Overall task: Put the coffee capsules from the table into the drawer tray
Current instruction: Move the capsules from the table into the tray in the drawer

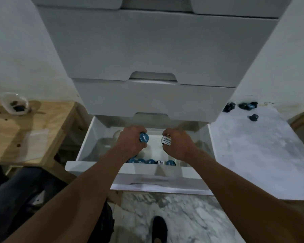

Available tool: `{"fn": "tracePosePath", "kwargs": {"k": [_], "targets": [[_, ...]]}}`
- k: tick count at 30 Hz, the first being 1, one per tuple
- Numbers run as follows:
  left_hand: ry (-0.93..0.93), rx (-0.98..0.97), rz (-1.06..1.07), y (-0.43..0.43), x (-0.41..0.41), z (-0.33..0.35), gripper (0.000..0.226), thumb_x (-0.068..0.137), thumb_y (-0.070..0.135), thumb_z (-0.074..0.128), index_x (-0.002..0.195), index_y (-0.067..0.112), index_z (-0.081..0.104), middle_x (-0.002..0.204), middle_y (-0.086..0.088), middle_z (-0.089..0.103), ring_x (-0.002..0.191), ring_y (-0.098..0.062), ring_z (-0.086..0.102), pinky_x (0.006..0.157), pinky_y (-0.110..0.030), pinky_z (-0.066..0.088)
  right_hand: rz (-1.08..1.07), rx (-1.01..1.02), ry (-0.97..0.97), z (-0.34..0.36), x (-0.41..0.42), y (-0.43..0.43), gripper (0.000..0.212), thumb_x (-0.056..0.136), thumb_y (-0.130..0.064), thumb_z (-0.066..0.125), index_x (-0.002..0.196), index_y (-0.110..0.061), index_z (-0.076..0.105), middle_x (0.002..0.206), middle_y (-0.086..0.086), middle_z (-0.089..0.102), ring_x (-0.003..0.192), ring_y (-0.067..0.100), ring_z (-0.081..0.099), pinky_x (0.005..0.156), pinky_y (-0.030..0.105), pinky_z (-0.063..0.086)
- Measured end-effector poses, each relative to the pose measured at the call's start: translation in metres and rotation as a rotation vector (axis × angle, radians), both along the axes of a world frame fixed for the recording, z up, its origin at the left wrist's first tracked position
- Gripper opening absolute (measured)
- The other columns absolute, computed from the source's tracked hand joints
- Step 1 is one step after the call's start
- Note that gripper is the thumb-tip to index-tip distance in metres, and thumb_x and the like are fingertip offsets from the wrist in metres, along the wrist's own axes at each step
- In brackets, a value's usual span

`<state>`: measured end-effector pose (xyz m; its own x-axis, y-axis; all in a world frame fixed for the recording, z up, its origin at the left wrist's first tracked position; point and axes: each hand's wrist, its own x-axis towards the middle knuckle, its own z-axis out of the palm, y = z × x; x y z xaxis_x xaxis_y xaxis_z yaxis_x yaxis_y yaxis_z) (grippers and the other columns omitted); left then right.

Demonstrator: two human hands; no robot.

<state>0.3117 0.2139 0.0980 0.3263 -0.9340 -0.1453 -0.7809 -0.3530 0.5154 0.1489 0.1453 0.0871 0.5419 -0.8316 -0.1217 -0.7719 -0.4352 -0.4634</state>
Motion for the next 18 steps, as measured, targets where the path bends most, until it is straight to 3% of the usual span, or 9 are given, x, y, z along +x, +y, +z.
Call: {"fn": "tracePosePath", "kwargs": {"k": [3, 8, 13, 18], "targets": [[-0.014, 0.023, -0.031, -0.009, 0.003, -0.008, 0.046, 0.075, 0.018, 0.079, 0.118, 0.017, 0.063, 0.116, -0.005, 0.065, 0.101, -0.019, 0.059, 0.082, -0.022, 0.040, 0.034, -0.010, 0.032, -0.010, 0.014, -0.009, 0.039, 0.077, -0.018, 0.066, 0.116, -0.018, 0.061, 0.112, 0.012, 0.062, 0.098, 0.029, 0.060, 0.086, 0.037, 0.050], [-0.127, 0.108, -0.092, -0.021, 0.009, -0.023, 0.051, 0.078, 0.025, 0.076, 0.125, 0.023, 0.057, 0.125, 0.000, 0.061, 0.112, -0.019, 0.056, 0.094, -0.027, 0.035, 0.083, 0.041, 0.083, -0.030, 0.028, -0.021, 0.043, 0.081, -0.019, 0.065, 0.123, -0.015, 0.056, 0.120, 0.009, 0.060, 0.110, 0.028, 0.057, 0.089, 0.030, 0.043], [-0.123, 0.169, -0.165, -0.025, 0.016, -0.035, 0.041, 0.074, 0.024, 0.075, 0.113, 0.024, 0.062, 0.110, 0.001, 0.066, 0.099, -0.019, 0.060, 0.091, -0.036, 0.047, 0.095, 0.139, 0.129, -0.047, 0.030, -0.023, 0.038, 0.079, -0.017, 0.068, 0.116, -0.012, 0.059, 0.113, 0.011, 0.059, 0.104, 0.028, 0.057, 0.083, 0.031, 0.046], [-0.147, 0.218, -0.218, -0.029, 0.025, -0.045, 0.041, 0.073, 0.027, 0.077, 0.111, 0.029, 0.062, 0.106, 0.004, 0.067, 0.098, -0.018, 0.060, 0.092, -0.040, 0.048, 0.042, 0.179, 0.124, -0.053, 0.034, -0.022, 0.043, 0.079, -0.017, 0.070, 0.120, -0.013, 0.059, 0.116, 0.011, 0.061, 0.105, 0.027, 0.058, 0.083, 0.028, 0.047]]}}
